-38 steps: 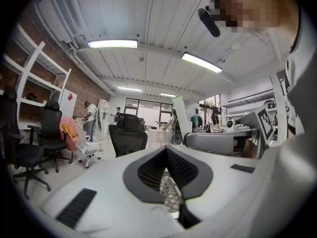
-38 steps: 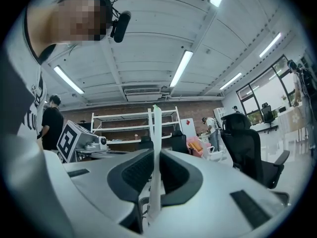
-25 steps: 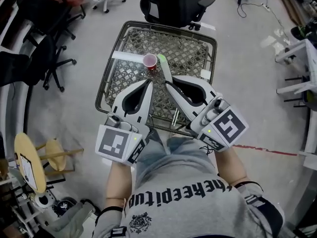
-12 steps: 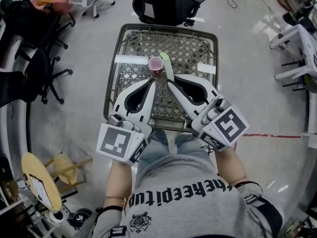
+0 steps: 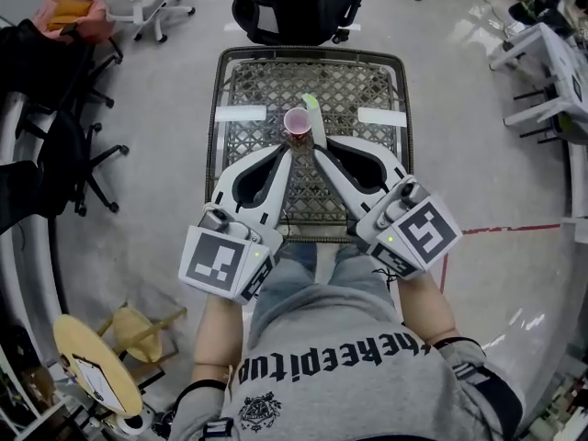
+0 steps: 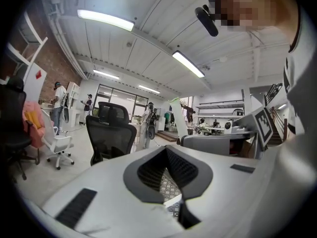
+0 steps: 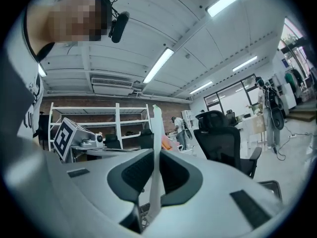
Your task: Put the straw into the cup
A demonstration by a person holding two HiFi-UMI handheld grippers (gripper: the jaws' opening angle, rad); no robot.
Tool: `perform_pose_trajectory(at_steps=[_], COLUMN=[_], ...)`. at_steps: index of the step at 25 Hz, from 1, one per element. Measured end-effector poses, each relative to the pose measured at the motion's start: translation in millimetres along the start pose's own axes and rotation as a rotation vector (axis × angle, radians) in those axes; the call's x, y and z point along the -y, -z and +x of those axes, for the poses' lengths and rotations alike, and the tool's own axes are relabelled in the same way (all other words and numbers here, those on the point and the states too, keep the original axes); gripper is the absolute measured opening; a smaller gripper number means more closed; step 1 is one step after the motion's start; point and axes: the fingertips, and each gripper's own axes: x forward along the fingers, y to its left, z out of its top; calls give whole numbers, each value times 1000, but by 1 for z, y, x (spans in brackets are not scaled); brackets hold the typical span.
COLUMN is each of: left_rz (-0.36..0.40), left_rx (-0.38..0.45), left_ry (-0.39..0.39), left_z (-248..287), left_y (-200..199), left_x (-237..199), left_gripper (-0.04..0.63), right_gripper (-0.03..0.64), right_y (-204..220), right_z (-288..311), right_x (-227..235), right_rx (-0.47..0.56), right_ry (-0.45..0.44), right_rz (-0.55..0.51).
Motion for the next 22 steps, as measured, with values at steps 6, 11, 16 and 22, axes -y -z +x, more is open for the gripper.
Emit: perform_pose_trajectory(at_steps=[6, 11, 16, 22], left_rz=[6, -6, -18, -35], left_rx=[-31, -108, -127, -154], left_ry=[60, 106, 137, 170], left_z=[8, 14, 24, 31], left_y=[7, 21, 29, 41], left_x=[-19, -33, -45, -57], left_gripper=[17, 17, 17, 17], right_gripper=[55, 55, 55, 55], right_y=[8, 16, 25, 39], right_z=[19, 35, 47, 59], right_x=[11, 21, 35, 52], right_rx=[-3, -7, -4, -3], right_ry=[70, 115, 145, 198], right_rz=[20, 28, 42, 50])
